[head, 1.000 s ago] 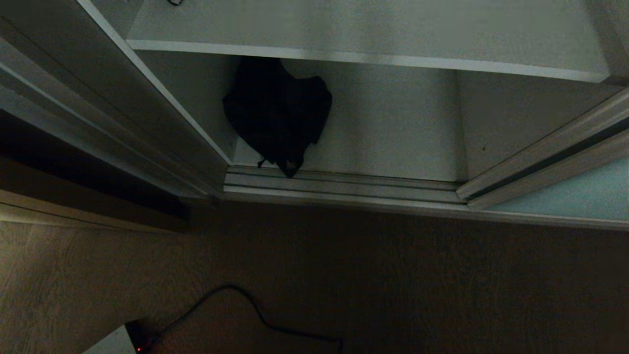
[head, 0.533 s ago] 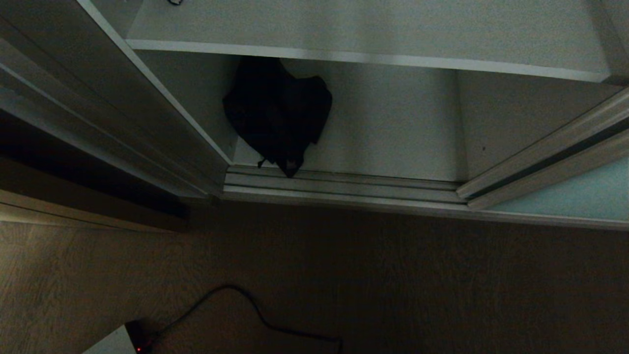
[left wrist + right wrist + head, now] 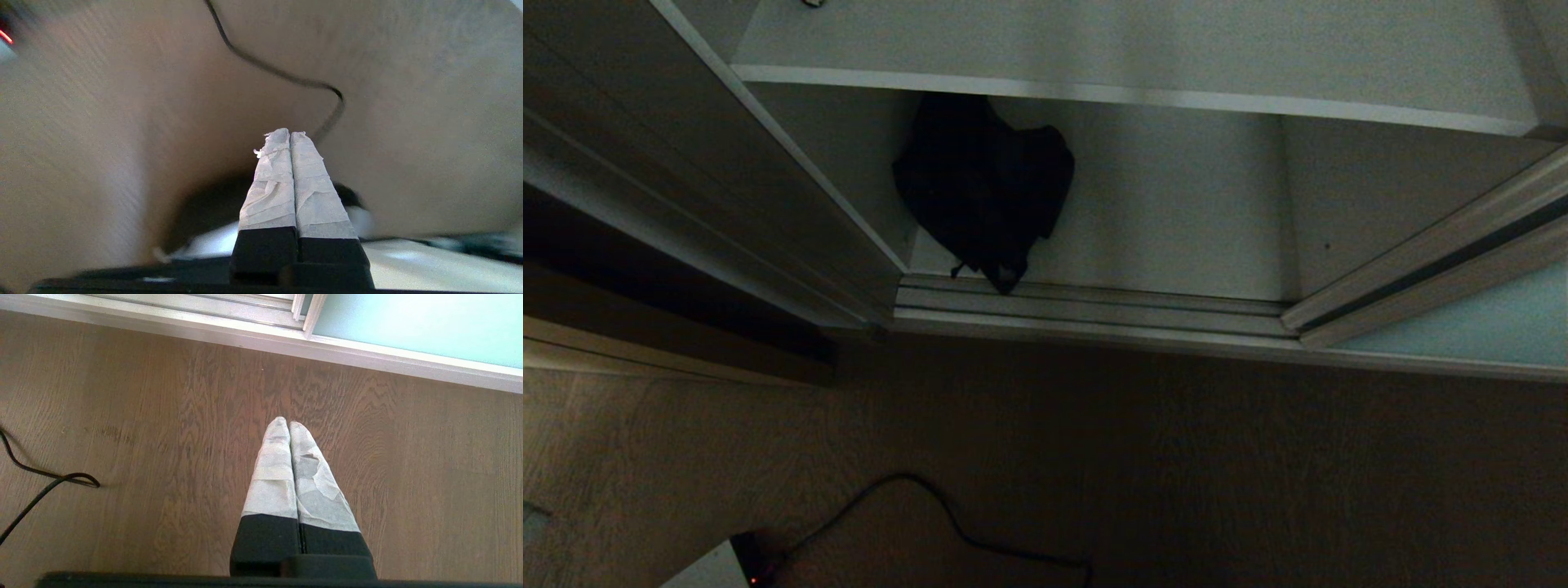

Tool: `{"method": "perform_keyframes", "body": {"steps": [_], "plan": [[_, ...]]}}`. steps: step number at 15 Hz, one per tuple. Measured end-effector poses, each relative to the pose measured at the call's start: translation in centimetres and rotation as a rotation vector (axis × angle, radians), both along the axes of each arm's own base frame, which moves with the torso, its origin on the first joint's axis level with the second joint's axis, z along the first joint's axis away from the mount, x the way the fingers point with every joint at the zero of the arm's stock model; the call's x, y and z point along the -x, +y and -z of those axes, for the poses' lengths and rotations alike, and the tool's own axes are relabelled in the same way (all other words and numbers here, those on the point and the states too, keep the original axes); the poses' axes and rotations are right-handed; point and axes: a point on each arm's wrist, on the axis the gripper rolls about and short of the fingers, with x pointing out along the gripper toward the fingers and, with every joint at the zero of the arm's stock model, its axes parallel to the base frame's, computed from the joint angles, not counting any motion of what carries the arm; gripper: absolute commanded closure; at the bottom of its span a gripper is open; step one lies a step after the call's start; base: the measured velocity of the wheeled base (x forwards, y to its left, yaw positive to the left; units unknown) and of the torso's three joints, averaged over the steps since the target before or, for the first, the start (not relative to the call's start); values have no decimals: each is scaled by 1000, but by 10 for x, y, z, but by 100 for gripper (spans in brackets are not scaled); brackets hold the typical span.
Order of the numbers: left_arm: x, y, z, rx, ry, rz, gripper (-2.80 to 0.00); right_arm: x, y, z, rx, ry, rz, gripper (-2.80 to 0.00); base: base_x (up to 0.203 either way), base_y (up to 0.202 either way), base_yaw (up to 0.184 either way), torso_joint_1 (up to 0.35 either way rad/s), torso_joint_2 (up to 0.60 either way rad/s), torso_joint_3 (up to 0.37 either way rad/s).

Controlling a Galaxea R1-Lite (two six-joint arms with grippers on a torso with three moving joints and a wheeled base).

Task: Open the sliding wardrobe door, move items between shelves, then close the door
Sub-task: Place the bag on the higher shelf

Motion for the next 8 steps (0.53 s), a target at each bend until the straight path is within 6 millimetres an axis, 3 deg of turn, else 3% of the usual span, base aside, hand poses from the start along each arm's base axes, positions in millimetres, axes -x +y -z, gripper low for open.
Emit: {"method": "perform_keyframes", "body": {"steps": [4,8], "plan": [[-71,-1,7,122,172,-13,0,0,0,0,0,0,0,0,0,0,0,0,0,0],[-131,-7,4,180,34,12,0,0,0,0,0,0,0,0,0,0,0,0,0,0]]}}
